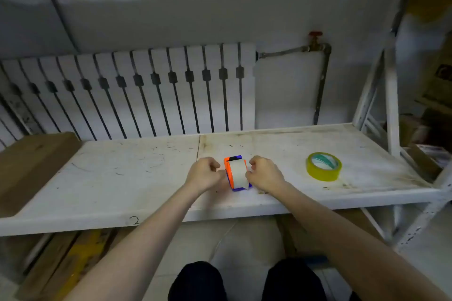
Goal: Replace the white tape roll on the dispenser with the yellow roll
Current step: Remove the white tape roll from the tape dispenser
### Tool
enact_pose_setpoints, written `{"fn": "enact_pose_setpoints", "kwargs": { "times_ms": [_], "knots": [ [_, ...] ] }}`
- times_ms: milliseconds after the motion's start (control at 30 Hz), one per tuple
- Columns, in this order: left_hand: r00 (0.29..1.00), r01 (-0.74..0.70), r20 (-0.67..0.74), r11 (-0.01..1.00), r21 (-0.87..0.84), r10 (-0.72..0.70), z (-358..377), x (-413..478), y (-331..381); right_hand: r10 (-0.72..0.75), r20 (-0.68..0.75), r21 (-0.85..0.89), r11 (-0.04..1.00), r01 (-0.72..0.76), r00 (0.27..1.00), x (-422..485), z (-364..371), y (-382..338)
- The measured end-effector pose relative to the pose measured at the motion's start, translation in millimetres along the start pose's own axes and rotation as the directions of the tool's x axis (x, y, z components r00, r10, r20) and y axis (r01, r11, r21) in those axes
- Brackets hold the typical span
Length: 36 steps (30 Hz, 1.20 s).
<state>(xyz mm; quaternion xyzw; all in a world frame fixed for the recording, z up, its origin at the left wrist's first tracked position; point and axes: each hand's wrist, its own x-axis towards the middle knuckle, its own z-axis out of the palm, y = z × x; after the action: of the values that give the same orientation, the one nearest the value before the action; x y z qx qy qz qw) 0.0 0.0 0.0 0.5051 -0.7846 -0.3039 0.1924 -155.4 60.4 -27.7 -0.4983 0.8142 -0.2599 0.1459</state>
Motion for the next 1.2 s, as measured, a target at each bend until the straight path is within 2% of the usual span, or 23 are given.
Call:
{"fn": "enact_pose_setpoints", "kwargs": {
  "times_ms": [100, 167, 267, 433, 600, 800, 967, 1200],
  "knots": [
    [0.993, 0.103, 0.073, 0.982, -0.158, -0.092, 15, 17, -4, 0.024, 0.003, 0.063, 0.998, -0.024, 1.000, 10, 3, 5],
    [0.973, 0.218, 0.132, 0.935, -0.279, -0.187, 24, 27, -6, 0.040, 0.000, 0.110, 0.993, -0.039, 0.999, 17, 6, 8],
    [0.951, 0.301, 0.182, 0.880, -0.367, -0.249, 34, 37, -9, 0.050, 0.001, 0.195, 0.980, -0.050, 0.999, 27, 9, 10],
    [0.964, 0.259, 0.169, 0.864, -0.432, -0.205, 48, 49, -12, 0.119, 0.031, 0.361, 0.924, -0.122, 0.992, 39, 17, 16],
    [0.951, 0.294, 0.220, 0.857, -0.423, -0.218, 47, 49, -8, 0.150, 0.083, 0.425, 0.889, -0.171, 0.985, 42, 12, 20],
    [0.970, 0.241, 0.147, 0.853, -0.462, -0.194, 55, 48, -10, 0.208, 0.109, 0.562, 0.793, -0.233, 0.972, 36, 13, 23],
    [0.992, 0.123, 0.054, 0.898, -0.422, -0.111, 66, 45, -2, 0.272, 0.123, 0.538, 0.790, -0.295, 0.954, 33, 23, 14],
    [0.995, 0.099, 0.050, 0.903, -0.417, -0.086, 75, 43, -17, 0.135, 0.136, 0.411, 0.894, -0.179, 0.982, 26, 28, 8]
  ]
}}
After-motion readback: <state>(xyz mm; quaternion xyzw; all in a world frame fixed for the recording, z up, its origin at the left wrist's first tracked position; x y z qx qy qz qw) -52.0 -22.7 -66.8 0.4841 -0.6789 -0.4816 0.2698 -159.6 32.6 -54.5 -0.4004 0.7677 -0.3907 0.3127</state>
